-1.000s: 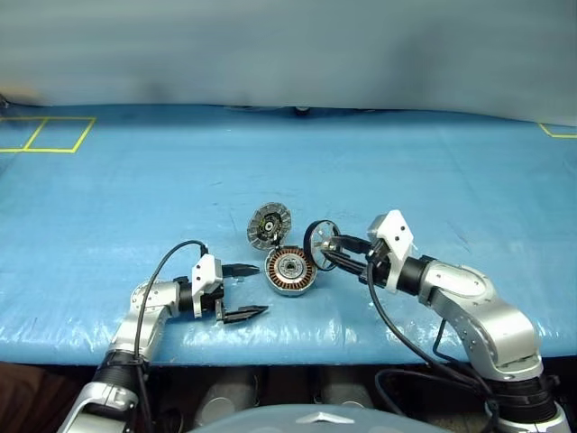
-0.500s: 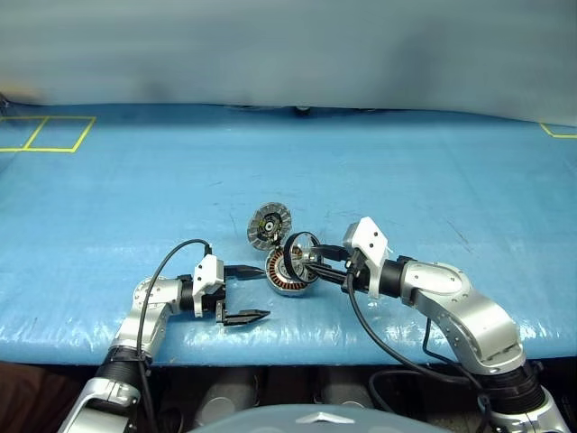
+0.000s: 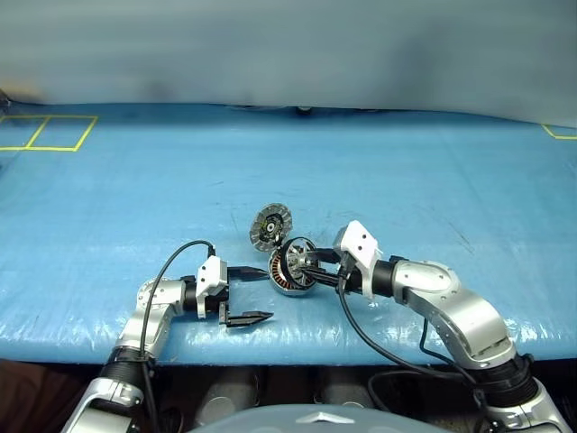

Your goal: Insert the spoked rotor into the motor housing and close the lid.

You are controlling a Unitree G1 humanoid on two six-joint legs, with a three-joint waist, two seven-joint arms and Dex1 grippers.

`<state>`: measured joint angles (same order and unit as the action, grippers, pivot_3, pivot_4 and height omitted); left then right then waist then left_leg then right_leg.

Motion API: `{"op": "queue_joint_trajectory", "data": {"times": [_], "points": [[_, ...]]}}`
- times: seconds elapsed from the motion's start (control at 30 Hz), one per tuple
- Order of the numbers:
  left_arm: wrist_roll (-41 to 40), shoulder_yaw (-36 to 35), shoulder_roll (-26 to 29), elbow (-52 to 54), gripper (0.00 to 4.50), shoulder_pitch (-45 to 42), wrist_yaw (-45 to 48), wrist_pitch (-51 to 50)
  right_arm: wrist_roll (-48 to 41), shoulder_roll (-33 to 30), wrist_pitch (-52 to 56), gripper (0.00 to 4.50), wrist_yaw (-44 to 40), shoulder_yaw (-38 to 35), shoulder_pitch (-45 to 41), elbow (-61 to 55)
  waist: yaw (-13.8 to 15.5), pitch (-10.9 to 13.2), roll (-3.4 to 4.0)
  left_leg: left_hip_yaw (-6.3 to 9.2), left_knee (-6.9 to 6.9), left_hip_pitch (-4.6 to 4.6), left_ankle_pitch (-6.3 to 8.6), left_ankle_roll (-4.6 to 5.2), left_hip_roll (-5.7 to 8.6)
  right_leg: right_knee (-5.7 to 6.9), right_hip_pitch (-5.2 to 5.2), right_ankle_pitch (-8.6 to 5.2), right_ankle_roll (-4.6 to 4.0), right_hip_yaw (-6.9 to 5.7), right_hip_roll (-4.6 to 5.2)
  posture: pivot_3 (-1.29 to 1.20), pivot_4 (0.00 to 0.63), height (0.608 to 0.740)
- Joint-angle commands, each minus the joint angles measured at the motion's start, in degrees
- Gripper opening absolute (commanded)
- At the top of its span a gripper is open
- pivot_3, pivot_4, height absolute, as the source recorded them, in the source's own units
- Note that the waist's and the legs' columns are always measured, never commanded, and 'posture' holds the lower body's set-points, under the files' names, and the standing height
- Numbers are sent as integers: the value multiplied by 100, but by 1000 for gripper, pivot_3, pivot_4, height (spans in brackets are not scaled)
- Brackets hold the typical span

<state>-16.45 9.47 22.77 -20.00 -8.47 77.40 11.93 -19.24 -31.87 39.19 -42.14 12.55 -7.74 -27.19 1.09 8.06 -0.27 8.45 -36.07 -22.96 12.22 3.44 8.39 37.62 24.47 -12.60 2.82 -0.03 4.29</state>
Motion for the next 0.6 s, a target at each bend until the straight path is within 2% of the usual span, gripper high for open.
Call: {"op": "queue_joint_trajectory", "data": {"times": [0.03, 0.07, 0.37, 0.47, 0.6], "points": [[-33, -27, 5, 52, 4478, -51, -36, 70, 38, -27, -133, 2899, 3, 2, -48, -82, -1, 0, 0, 0, 0, 0, 0, 0, 0, 0, 0, 0, 0, 0, 0, 0, 150, 740], [-32, -31, 13, 57, 4478, -47, -42, 66, 43, -23, -146, 3170, -1, 9, -44, -97, -1, 0, 0, 0, 0, 0, 0, 0, 0, 0, 0, 0, 0, 0, 0, 0, 150, 740], [-49, -66, 61, 93, 4478, -33, -96, 27, -25, 195, -189, 3170, 96, -84, -77, -130, -4, 0, -1, 0, 0, 0, 0, 0, 0, 1, 0, 1, -1, 1, 0, 0, 150, 740], [-62, -98, 85, 124, 4478, -9, -151, 17, 32, 356, -184, 2571, 247, -77, -98, 37, -8, 0, -1, 0, 0, 0, 0, 0, 0, 1, 1, 3, -5, 1, -1, 0, 150, 740], [-111, -182, 152, 201, 4478, 71, -241, -7, 125, 524, -224, 1278, 378, 45, -55, 227, -15, 1, -1, 0, 0, 0, 0, 0, 0, 1, 3, 10, -15, 1, -2, 0, 150, 740]]}}
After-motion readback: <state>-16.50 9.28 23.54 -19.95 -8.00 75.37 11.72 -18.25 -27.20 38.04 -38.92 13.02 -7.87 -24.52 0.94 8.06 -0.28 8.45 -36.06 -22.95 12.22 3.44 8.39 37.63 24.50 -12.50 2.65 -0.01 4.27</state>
